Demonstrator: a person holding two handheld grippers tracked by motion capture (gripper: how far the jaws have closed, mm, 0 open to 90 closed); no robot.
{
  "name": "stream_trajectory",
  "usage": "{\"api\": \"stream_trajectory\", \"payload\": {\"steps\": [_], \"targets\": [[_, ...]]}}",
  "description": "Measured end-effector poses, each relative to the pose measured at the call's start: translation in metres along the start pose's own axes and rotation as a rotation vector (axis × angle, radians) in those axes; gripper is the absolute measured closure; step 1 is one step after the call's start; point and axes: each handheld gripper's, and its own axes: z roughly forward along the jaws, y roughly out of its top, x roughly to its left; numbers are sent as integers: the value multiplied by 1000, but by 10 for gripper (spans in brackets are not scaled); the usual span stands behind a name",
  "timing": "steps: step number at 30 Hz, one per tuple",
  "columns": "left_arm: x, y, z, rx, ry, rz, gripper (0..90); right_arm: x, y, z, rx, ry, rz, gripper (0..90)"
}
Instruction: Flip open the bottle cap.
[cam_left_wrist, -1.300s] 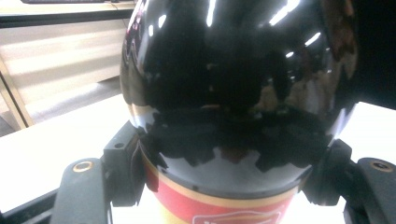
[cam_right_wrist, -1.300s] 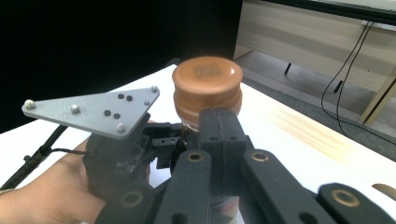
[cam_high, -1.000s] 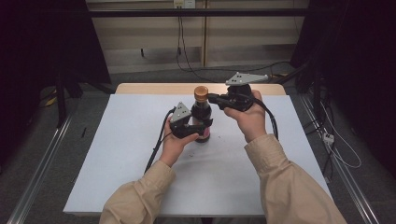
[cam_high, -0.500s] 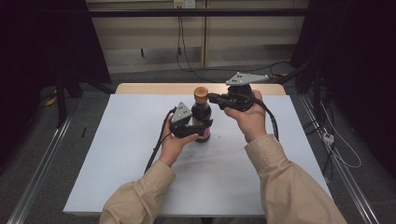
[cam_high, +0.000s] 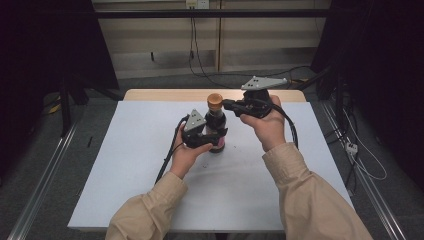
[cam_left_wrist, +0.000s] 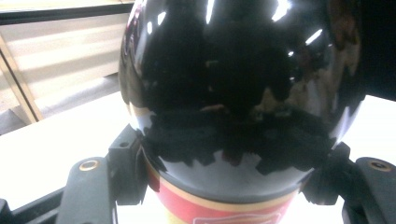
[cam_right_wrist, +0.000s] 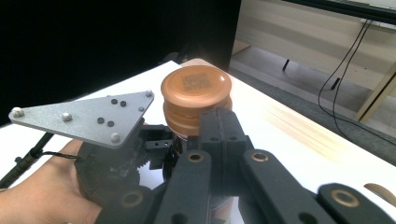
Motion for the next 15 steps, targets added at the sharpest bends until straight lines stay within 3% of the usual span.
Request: {"api": "stream_trajectory", "payload": {"steps": [15], "targets": [[0, -4, 1, -30, 6, -15, 326, -2, 1, 1, -5, 4, 11, 900]]}}
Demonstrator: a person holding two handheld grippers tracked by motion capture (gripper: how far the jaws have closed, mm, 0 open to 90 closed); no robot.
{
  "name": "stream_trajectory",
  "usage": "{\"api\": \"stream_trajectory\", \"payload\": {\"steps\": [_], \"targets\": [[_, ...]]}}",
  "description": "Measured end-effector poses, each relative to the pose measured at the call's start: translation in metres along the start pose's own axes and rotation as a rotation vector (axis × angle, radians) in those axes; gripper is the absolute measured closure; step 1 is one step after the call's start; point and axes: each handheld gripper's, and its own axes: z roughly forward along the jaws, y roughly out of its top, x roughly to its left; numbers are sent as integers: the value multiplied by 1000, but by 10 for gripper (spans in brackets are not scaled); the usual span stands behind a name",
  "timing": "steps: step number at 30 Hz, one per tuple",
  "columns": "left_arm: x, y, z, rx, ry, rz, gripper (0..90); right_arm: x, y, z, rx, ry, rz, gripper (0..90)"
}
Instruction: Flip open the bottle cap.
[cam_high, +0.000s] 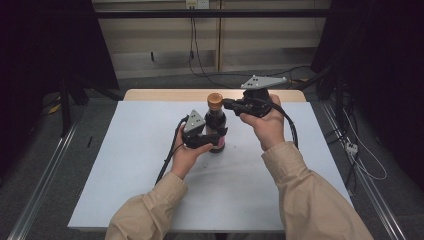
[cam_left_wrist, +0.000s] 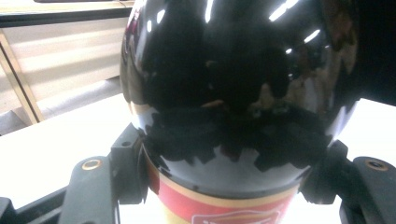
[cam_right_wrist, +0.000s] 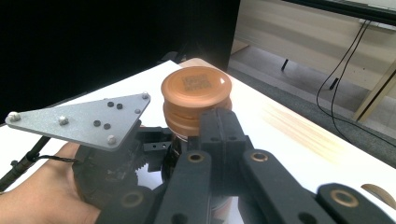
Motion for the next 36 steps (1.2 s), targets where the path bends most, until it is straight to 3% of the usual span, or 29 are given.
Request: {"api": "stream_trajectory", "payload": {"steps": [2, 4, 6, 8, 9, 13, 18, 27, 36], "targets": [[0, 0, 0, -4, 5, 1, 326, 0, 0, -1, -23, 12, 14, 900], [-5, 1, 2, 4, 4, 42, 326, 0, 8, -8, -157, 64, 69, 900], [-14, 3, 4, 13, 30, 85, 324, 5, 24, -13, -115, -10, -41, 900], [-16, 5, 6, 27, 36, 94, 320, 6, 30, -15, -87, -12, -60, 900], [-15, 5, 5, 29, 37, 76, 320, 5, 29, -17, -78, -22, -64, 900], [-3, 2, 1, 18, 24, 3, 318, -4, 10, -21, -56, -23, -35, 900], [-7, 2, 2, 12, 34, 30, 316, -9, -4, -18, -50, -7, -6, 900], [-4, 1, 1, 10, 19, 21, 312, -9, -7, -17, -63, 14, 7, 900], [-4, 1, 1, 8, 17, 23, 310, -8, -10, -12, -31, 28, 5, 900]]}}
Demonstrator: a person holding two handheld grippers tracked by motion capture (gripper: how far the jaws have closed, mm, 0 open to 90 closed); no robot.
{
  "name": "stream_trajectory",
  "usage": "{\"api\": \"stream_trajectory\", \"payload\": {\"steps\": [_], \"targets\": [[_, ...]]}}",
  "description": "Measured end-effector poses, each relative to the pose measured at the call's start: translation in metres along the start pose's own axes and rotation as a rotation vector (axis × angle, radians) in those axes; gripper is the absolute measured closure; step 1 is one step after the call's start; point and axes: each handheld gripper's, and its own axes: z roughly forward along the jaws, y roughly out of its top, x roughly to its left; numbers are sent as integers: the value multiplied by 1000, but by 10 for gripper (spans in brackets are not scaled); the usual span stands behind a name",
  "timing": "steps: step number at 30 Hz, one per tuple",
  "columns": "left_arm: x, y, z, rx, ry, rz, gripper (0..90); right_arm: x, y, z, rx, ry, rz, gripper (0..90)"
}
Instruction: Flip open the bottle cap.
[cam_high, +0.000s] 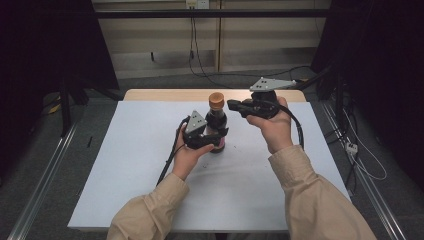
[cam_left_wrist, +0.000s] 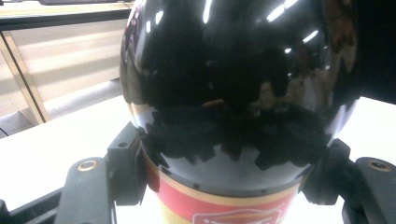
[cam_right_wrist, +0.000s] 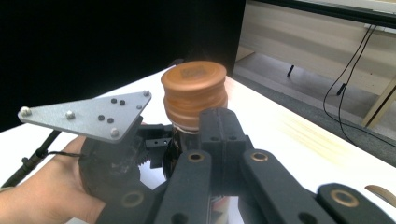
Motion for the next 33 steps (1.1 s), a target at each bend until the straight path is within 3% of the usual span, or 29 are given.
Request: {"api": "stream_trajectory", "payload": {"steps": [11, 33], "targets": [[1, -1, 1, -16, -2, -21, 308, 0, -1, 4, 11, -5, 5, 900], [1, -2, 1, -16, -2, -12, 307, 2, 5, 10, 20, 11, 2, 900]]}}
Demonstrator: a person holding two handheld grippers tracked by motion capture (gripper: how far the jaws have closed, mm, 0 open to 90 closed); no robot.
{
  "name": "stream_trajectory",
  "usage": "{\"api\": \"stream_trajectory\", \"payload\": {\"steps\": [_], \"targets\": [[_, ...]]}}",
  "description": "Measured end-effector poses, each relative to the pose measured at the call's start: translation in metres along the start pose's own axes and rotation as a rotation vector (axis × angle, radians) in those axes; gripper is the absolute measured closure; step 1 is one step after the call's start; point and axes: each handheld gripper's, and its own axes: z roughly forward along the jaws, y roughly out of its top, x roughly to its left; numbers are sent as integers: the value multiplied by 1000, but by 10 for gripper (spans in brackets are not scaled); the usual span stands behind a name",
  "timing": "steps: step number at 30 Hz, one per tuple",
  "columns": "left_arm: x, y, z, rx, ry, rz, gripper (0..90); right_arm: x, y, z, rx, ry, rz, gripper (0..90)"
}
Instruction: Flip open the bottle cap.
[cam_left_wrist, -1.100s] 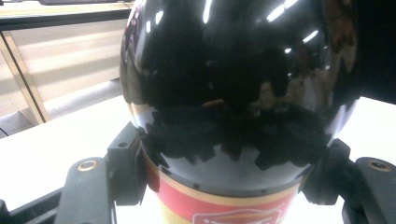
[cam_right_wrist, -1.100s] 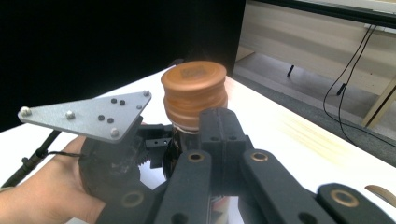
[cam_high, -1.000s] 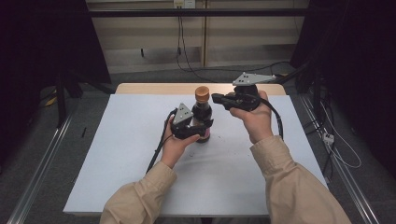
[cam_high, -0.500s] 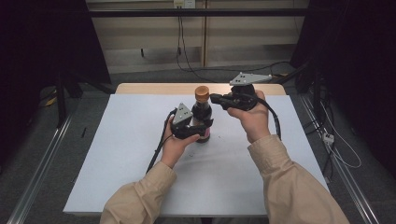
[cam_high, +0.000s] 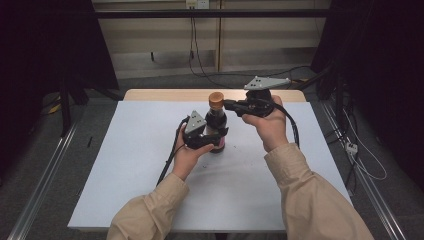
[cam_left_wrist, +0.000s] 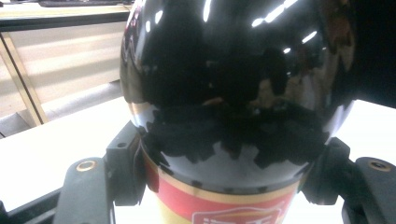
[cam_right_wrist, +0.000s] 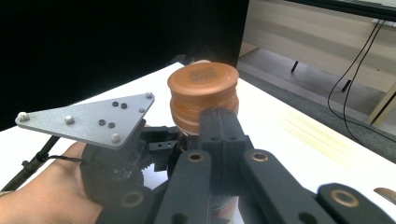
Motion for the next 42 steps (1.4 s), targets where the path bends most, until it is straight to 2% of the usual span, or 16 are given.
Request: {"api": "stream_trajectory", "payload": {"steps": [18, 42], "targets": [[0, -1, 0, -6, 6, -7, 308, 2, 4, 0, -14, -4, 12, 900], [1, -1, 0, -11, 4, -9, 309, 3, 10, 0, -13, -8, 3, 900]]}}
